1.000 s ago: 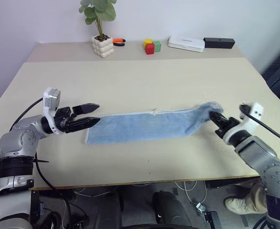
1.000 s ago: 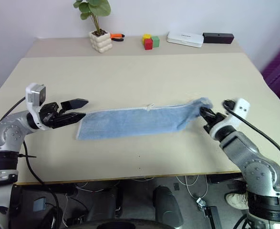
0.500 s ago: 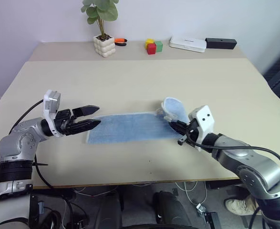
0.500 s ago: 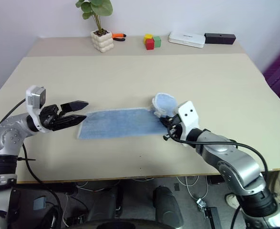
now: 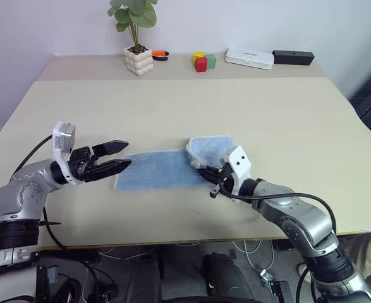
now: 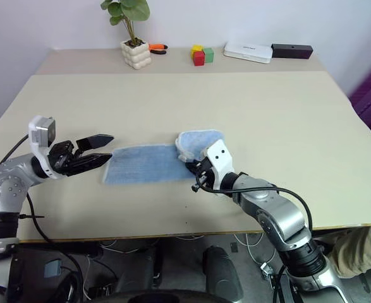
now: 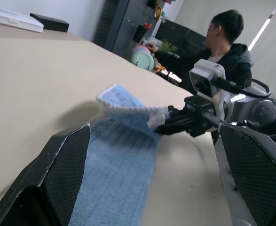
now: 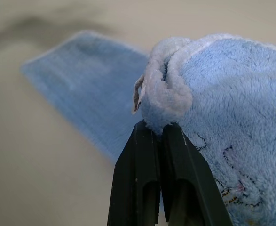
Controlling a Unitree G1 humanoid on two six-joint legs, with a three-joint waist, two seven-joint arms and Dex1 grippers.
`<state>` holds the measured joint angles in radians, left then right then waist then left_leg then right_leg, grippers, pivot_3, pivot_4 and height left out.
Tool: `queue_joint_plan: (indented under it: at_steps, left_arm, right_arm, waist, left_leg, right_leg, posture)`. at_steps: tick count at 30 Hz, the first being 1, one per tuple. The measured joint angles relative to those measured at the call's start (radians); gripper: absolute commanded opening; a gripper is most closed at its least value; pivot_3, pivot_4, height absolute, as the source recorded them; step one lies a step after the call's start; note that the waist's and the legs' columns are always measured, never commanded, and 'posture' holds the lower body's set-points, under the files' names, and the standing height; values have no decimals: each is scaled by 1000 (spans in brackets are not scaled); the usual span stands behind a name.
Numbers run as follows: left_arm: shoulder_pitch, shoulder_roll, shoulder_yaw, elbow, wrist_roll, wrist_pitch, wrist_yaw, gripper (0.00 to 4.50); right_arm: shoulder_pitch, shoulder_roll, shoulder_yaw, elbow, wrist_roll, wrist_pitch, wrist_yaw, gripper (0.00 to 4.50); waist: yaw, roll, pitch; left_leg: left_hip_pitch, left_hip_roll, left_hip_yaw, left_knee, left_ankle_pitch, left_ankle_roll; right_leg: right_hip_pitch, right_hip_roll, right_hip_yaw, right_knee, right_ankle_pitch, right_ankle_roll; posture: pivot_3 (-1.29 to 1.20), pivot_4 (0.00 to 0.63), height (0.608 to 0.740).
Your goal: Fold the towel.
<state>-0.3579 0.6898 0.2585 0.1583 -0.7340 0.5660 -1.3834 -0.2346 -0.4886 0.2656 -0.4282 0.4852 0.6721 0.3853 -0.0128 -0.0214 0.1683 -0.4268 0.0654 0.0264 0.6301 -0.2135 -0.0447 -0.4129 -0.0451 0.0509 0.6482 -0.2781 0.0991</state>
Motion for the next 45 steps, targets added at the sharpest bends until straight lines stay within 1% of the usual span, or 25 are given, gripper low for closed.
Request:
queue_joint_plan:
  at_steps: [4, 5, 7, 8, 11, 12, 13, 14, 15, 17, 18, 19, 20, 22, 24, 25, 27, 32, 35, 37, 45]
  left_arm:
    - [0, 0, 0, -2, -7, 1, 3, 4500]
    - [0, 0, 0, -2, -8, 1, 3, 4500]
    - [0, 0, 0, -2, -8, 1, 3, 4500]
    - [0, 0, 0, -2, -8, 1, 3, 4500]
    - [0, 0, 0, -2, -8, 1, 3, 4500]
    - [0, 0, 0, -2, -8, 1, 3, 4500]
    - [-1, 0, 0, -1, -8, 1, 3, 4500]
    - [-1, 0, 0, -1, -8, 0, 3, 4500]
    - [-1, 0, 0, -1, -8, 0, 1, 4500]
    - [-1, 1, 0, -1, -8, 0, 0, 4500]
    - [-1, 1, 0, -1, -8, 0, 0, 4500]
    - [-2, 1, 0, -1, -8, -1, 0, 4500]
    - [-3, 1, -1, -1, -8, -1, 0, 4500]
    - [-12, 0, -3, -1, -8, -3, 0, 4500]
    - [-12, -1, -3, 0, -8, -4, 1, 4500]
    - [-12, -1, -3, 0, -8, -4, 1, 4500]
    - [-12, -1, -5, 0, -8, -4, 0, 4500]
    - [-12, -1, -7, 0, -7, -4, 1, 4500]
    - [-12, -1, -8, -1, -7, -3, 3, 4500]
    - [-10, 0, -8, -1, -7, -3, 8, 4500]
    - [12, 0, -7, -26, -9, 1, 19, 4500]
  right_arm:
    - [-5, 2, 20, 1, -55, 1, 14, 82]
    - [-4, 4, 23, 1, -61, 5, 18, 317]
    - [-4, 16, 20, 1, -70, 14, 22, 843]
    - [-4, 23, 20, 1, -70, 16, 23, 1265]
    - [-4, 43, 17, 1, -71, 19, 30, 2817]
    - [-4, 45, 13, 0, -70, 19, 37, 3225]
    - [-4, 47, 1, -2, -62, 21, 47, 3782]
    - [-2, 56, -29, -7, -26, 33, 60, 4246]
    - [-2, 67, -65, -15, 16, 44, 72, 4440]
    - [-13, 83, -141, -35, 87, 58, 80, 4440]
    - [-28, 89, -176, -40, 113, 66, 78, 4236]
    - [-51, 100, -221, -36, 151, 83, 69, 3802]
    - [-77, 118, -257, -26, 174, 88, 55, 3469]
    - [-133, 121, -304, 9, 173, 70, 33, 2449]
    - [-147, 96, -288, 51, 77, -3, 23, 1464]
    - [-147, 91, -270, 81, 30, -36, 15, 864]
    - [-147, 105, -235, 158, -64, -116, -8, 41]
    - [-127, 185, -159, 265, -181, -269, -14, 41]
    - [-73, 243, -78, 358, -260, -374, -10, 41]
    - [-42, 260, -42, 424, -295, -423, -3, 41]
    - [-35, 296, -28, 573, -399, -676, 15, 41]
  waist:
    - [0, 0, 0]
    - [0, 0, 0]
    - [0, 0, 0]
    - [0, 0, 0]
    - [0, 0, 0]
    - [0, 0, 0]
    - [0, 0, 0]
    - [1, 0, 0]
    - [1, 0, 0]
    - [0, 0, 0]
    - [0, 0, 0]
    - [-1, 0, 0]
    - [-1, 0, 0]
    - [0, 0, 0]
    - [1, 0, 0]
    - [0, 0, 0]
    - [-3, 0, 0]
    - [-6, 0, 0]
    - [-6, 0, 0]
    - [-3, 0, 0]
    - [-7, 0, 0]
  left_leg:
    - [0, 0, 0, 0, 0, 0]
    - [0, 0, 0, 0, 0, 0]
    - [0, 0, 0, 0, 0, 0]
    - [0, 0, 0, 0, 0, 0]
    - [0, 0, 0, 0, 0, 0]
    - [0, 0, 0, 0, 0, 0]
    - [0, 0, 0, 0, 0, 0]
    - [0, 0, 0, 0, 0, 0]
    - [0, 0, 0, 0, 0, 0]
    - [0, 0, 0, 0, 0, 0]
    - [0, 0, 0, 0, 0, 0]
    - [0, 0, 0, 0, 0, 0]
    - [0, 0, 0, 0, 0, 0]
    - [0, 0, 0, 0, 0, 0]
    - [0, 0, 0, -1, 0, 0]
    - [0, 0, 0, -1, 0, 0]
    - [0, 0, 0, -1, 0, 0]
    - [0, 0, 0, -2, 0, 0]
    - [0, 0, 0, -2, 0, 0]
    - [0, 0, 0, -1, 0, 0]
    - [2, 0, 0, 0, 0, 0]
  right_leg:
    - [0, 0, 0, 0, 0, 0]
    - [0, 0, 0, 0, 0, 0]
    - [0, 0, 0, 0, 0, 0]
    - [0, 0, 0, 0, 0, 0]
    - [0, 0, 0, 0, 0, 0]
    - [0, 0, 0, 0, 0, 0]
    - [0, 0, 0, 0, 0, 0]
    - [0, 0, 0, 0, 0, 0]
    - [0, 0, 0, 0, 0, 0]
    - [0, 0, 0, 0, 0, 0]
    - [0, 0, 0, 0, 0, 0]
    - [0, 0, 0, 0, 0, 0]
    - [0, 0, 0, 1, 0, 0]
    - [0, 0, 0, 1, 0, 0]
    - [0, 0, 0, 0, 0, 0]
    - [0, 0, 0, 0, 0, 0]
    - [-1, 0, 0, 1, 0, 0]
    - [-1, 1, 0, 1, 1, 2]
    - [-1, 1, 0, 1, 1, 2]
    - [-1, 0, 0, 1, 0, 1]
    - [1, 0, 0, 1, 0, 1]
  posture:
    - [0, 150, 740]
    - [0, 150, 740]
    - [0, 150, 740]
    - [0, 150, 740]
    - [0, 150, 740]
    - [0, 150, 740]
    - [0, 150, 740]
    - [0, 150, 740]
    - [0, 150, 740]
    - [0, 150, 740]
    - [0, 150, 740]
    - [0, 150, 740]
    - [0, 150, 740]
    - [0, 150, 740]
    - [0, 150, 740]
    - [0, 150, 740]
    - [0, 150, 740]
    - [0, 150, 740]
    - [0, 150, 740]
    - [0, 150, 740]
    - [0, 150, 740]
